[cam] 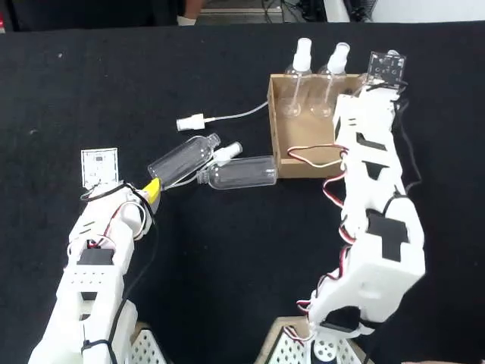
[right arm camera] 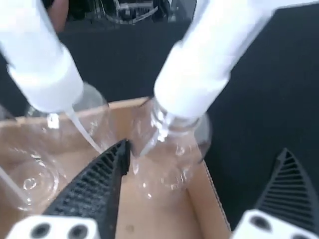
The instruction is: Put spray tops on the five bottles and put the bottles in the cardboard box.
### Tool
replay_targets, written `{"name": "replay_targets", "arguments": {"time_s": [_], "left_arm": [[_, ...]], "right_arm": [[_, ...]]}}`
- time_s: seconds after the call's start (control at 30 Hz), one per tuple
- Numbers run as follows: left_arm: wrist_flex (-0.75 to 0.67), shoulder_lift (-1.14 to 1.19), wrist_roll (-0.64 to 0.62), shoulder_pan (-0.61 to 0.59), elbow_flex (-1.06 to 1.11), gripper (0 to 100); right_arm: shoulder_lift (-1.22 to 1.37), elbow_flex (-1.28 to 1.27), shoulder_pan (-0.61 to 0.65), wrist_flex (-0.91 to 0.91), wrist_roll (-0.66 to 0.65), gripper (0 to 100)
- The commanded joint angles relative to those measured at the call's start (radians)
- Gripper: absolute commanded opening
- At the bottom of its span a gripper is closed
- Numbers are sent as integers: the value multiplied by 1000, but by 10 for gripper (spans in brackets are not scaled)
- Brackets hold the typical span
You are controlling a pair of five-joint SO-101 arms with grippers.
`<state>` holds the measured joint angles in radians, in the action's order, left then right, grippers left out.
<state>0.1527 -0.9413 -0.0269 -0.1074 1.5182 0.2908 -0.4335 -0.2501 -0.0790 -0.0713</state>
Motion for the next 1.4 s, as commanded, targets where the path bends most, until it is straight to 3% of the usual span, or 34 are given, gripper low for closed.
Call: {"name": "replay_targets", "arguments": {"time_s": [0.0, 0.8, 1.13, 1.23, 1.37], "left_arm": [[-18, -18, 6, 10, -16, 241], [-18, -18, 6, 8, -16, 241], [-18, -18, 6, 10, -18, 241], [-18, -18, 6, 8, -18, 241], [-18, -18, 6, 8, -16, 241]], "right_arm": [[-119, -13, 9, 6, -2, 385], [-139, 318, 2, 671, -2, 386], [-390, 292, -2, 957, -11, 381], [-455, 271, -28, 1051, -12, 306], [-483, 262, -64, 1079, -11, 65]]}}
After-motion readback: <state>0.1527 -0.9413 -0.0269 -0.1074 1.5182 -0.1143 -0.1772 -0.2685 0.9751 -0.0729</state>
